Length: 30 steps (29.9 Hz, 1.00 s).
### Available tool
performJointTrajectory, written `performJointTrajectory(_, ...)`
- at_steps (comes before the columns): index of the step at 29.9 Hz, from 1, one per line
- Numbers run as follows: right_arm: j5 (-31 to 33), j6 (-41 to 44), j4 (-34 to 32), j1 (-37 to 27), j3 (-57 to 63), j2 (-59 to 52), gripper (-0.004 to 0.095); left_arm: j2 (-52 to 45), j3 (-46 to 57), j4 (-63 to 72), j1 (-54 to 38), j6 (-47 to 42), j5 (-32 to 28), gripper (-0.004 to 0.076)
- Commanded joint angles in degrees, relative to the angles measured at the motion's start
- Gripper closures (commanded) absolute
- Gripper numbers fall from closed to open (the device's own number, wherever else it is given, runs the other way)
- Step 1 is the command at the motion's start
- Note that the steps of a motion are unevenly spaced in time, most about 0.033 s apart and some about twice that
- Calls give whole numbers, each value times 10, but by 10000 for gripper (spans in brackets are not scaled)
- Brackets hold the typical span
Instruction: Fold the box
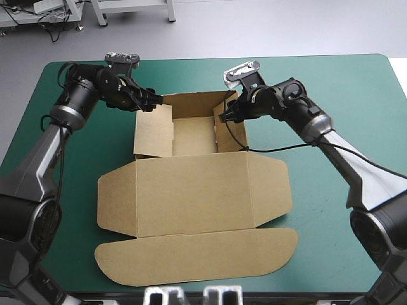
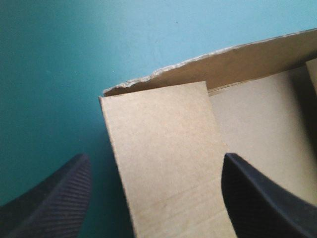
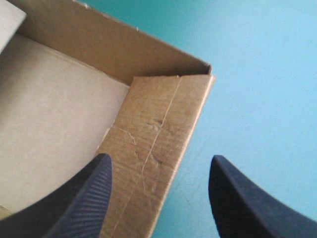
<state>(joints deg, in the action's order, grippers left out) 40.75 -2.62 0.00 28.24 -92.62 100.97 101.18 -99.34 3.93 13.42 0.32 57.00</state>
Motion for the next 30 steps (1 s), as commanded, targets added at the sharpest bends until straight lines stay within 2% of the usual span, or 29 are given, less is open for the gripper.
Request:
performJointTrajectory(1, -4, 10, -5, 2, -18, -80, 378, -51, -76, 6, 0, 8, 58, 253)
performJointTrajectory(6, 85, 11, -5, 2, -18, -132, 377, -102, -116, 6, 0, 23, 142, 418)
performJointTrajectory(8, 106, 11, -5, 2, -18, -140, 378, -128, -115, 6, 0, 27, 170, 516)
performJointTrajectory(12, 110, 83, 0, 2, -18, -138, 378, -185, -79, 8, 0, 32, 169, 716)
performJointTrajectory(17, 92, 131, 4, 2, -18, -107, 378, -258, -1, 8, 0, 43, 169, 733)
performJointTrajectory(21, 79, 135, 25, 2, -18, -61, 378, -323, 87, 8, 0, 51, 167, 733)
performJointTrajectory(30, 45, 143, 27, 2, -18, 21, 379, -473, 268, 8, 0, 51, 117, 733)
